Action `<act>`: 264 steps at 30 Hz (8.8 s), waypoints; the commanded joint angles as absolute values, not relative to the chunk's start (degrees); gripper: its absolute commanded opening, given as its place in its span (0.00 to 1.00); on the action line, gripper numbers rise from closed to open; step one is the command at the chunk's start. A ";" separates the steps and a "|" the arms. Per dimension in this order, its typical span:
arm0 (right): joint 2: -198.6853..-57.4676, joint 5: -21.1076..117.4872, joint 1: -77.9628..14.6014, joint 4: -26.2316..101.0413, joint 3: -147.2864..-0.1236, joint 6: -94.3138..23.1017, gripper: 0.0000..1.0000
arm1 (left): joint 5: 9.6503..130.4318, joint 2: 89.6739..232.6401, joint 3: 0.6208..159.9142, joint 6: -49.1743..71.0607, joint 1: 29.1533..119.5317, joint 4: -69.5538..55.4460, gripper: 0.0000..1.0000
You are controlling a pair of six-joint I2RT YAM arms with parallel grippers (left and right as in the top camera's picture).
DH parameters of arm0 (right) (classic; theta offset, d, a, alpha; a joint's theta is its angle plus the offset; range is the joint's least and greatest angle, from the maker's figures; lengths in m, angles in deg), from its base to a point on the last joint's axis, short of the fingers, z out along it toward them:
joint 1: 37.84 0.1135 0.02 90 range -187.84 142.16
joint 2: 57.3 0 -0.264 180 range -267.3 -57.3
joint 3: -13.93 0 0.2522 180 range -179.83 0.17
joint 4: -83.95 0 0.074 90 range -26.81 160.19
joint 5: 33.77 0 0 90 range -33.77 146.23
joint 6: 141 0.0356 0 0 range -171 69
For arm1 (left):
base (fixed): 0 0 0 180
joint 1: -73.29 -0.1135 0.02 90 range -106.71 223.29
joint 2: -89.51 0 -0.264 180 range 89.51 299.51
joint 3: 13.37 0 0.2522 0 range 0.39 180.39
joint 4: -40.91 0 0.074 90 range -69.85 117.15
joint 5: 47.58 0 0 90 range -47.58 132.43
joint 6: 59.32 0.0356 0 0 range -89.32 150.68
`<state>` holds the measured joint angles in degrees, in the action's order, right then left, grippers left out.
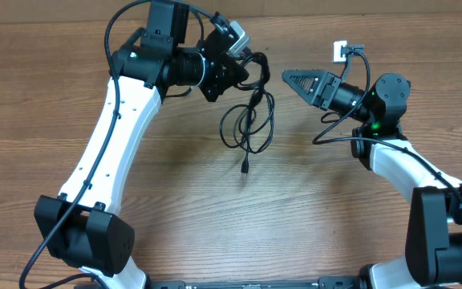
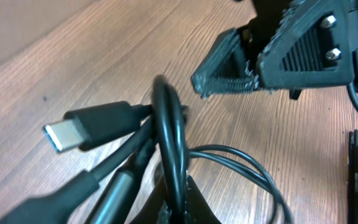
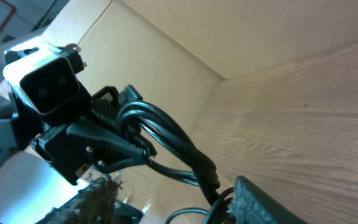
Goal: Untangle cables
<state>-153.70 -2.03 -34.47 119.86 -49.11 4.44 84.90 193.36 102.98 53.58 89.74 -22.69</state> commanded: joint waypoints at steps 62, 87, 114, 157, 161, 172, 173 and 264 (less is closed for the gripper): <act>-152.70 -3.40 -32.26 114.99 -49.72 -24.55 0.22 | 91.99 193.71 103.94 36.83 95.66 -25.82 0.04; -152.70 -13.37 -32.28 113.35 -49.72 -24.55 0.04 | 59.94 193.71 103.94 21.49 95.71 -20.75 0.04; -152.70 6.67 -33.35 101.13 -49.72 -11.50 0.04 | 58.57 193.76 103.94 23.54 95.73 -22.71 0.04; -152.70 -14.44 -32.65 105.83 -49.72 -40.92 0.40 | 91.00 193.76 103.96 40.96 95.84 -30.85 0.04; -152.70 -14.40 -31.76 106.33 -49.72 -41.16 0.39 | 91.29 193.76 103.96 40.92 95.82 -30.95 0.04; -152.70 -14.42 -31.47 107.03 -49.72 -41.27 0.04 | 91.55 193.76 103.96 40.88 95.82 -30.85 0.04; -152.70 -14.42 -31.47 107.03 -49.72 -41.25 0.04 | 91.48 193.76 103.96 40.88 95.82 -30.85 0.04; -152.70 -22.24 -31.47 101.04 -49.72 -45.53 0.04 | 53.91 193.91 103.94 29.84 95.84 -27.50 0.04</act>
<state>-153.68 -15.64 -31.76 100.30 -49.24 -44.70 60.49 193.47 102.98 31.83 96.95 -28.92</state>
